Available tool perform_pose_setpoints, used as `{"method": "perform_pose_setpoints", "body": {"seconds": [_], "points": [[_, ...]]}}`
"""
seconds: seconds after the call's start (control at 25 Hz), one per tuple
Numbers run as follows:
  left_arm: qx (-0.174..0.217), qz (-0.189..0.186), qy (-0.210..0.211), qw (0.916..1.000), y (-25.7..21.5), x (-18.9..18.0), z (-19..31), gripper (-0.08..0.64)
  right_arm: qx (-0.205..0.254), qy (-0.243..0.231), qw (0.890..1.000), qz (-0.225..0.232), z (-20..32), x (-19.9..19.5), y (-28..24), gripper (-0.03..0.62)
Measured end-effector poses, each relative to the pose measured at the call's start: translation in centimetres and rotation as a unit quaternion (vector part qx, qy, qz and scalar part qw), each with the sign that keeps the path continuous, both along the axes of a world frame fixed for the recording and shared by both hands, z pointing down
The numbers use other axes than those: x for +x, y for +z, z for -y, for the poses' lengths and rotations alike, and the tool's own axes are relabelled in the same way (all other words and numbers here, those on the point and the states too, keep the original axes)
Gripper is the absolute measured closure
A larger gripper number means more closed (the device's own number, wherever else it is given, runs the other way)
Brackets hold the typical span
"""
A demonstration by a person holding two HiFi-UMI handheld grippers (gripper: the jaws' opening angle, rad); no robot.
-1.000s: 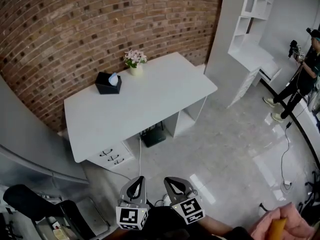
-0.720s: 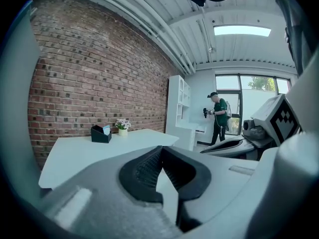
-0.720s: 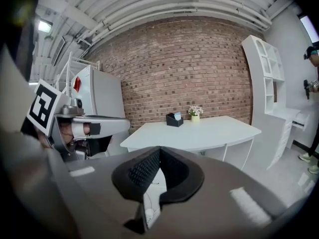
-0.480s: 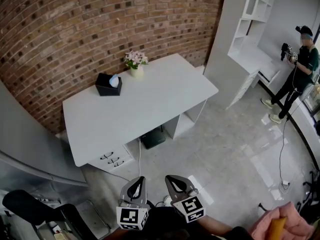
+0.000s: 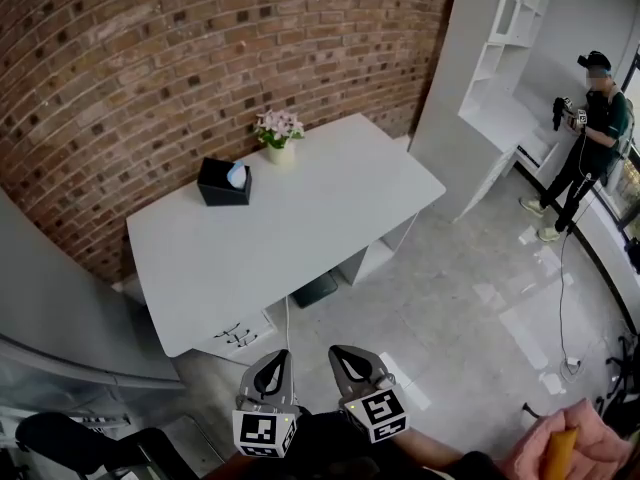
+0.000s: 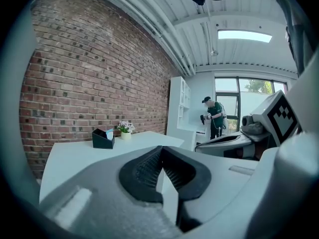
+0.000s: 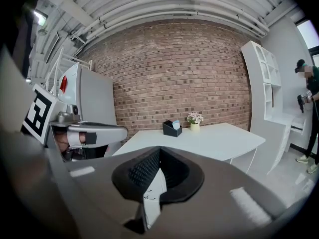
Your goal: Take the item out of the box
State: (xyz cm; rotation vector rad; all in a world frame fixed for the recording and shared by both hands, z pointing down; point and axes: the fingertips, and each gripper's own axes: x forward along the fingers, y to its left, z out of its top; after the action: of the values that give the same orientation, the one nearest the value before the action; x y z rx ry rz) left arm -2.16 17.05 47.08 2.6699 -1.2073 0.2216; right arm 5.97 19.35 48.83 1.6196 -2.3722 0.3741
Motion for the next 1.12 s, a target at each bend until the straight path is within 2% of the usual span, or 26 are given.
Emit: {"method": "perform_pose_setpoints", "body": {"seconds": [0.24,0.76,1.12], "points": [[0.006,-0.007,0.015,0.9998,-1.1,-1.7,3.3,0.555,0.001,0.005,1.0,-0.013,2.7,-2.6,-1.0,0.591],[-0.009,-0.026,0.037,0.999,0.0,-5.8,7.4,0.555,-0.006,0.027,0.999,-0.036,6.9,-6.8,-0.7,0.591],[-0.013,-0.027,0.024,0.9993,0.5,-5.7,9.1,0.557,-0.013,0.016,0.999,-0.042,8.4,-6.4,0.1,0.591]]}}
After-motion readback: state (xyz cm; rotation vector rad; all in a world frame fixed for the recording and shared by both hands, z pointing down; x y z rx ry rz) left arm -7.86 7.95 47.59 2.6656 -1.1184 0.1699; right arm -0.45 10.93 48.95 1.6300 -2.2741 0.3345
